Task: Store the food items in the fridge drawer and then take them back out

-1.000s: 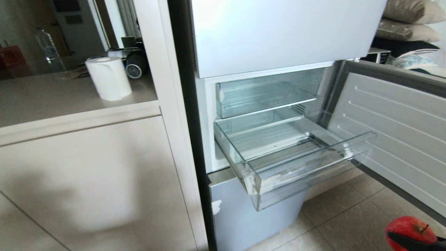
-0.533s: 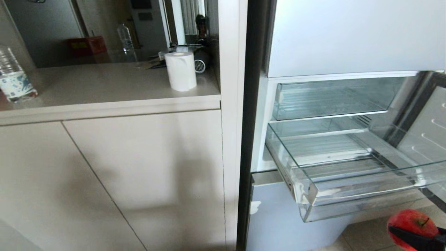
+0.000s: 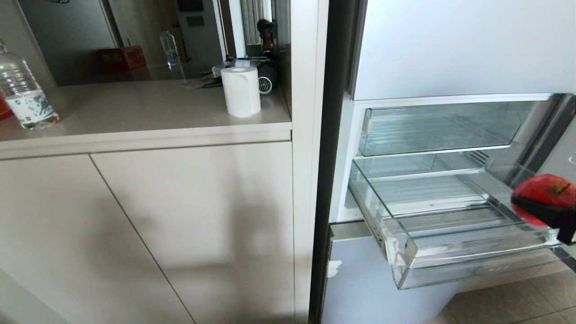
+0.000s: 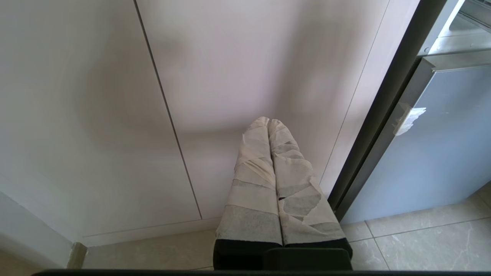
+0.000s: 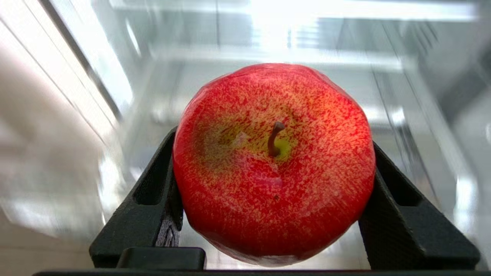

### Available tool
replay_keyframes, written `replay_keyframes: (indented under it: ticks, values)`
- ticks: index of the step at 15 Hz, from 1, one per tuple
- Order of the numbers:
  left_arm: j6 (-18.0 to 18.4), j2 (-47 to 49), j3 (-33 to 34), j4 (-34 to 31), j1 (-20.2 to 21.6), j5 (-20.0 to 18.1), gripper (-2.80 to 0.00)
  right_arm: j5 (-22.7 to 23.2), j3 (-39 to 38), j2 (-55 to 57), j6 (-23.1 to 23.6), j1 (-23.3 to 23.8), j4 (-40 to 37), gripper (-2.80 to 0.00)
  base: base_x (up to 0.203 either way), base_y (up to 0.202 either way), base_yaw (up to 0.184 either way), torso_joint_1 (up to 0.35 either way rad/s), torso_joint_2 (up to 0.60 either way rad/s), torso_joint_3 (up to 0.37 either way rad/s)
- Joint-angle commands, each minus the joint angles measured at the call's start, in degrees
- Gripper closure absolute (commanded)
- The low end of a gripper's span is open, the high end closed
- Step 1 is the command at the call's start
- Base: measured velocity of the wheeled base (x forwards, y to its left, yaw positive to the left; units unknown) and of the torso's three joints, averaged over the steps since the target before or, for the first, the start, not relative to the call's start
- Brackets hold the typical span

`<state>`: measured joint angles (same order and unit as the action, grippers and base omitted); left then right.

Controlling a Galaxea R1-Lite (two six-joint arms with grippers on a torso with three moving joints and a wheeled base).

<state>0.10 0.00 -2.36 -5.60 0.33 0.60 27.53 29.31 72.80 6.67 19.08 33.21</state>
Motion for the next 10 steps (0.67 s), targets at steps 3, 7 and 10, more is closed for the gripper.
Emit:
replay_keyframes:
  ticks: [3, 7, 10]
  values:
    - [0.0, 0.1, 0.0, 0.0, 0.0, 0.0, 0.0, -6.3, 21.3, 14.0, -2.8, -11.2, -20.0, 0.0, 0.0, 0.0, 0.0, 0.0, 0.0, 0.0]
    - [0.0, 0.1, 0.0, 0.0, 0.0, 0.0, 0.0, -19.0, 29.8, 26.4, -4.4, -22.2, -24.1, 0.0, 0.0, 0.0, 0.0, 0.0, 0.0, 0.0]
    - [0.0, 0.1, 0.0, 0.0, 0.0, 0.0, 0.0, -21.8, 33.1, 31.8, -4.9, -24.2, -24.4, 0.0, 0.0, 0.0, 0.0, 0.0, 0.0, 0.0]
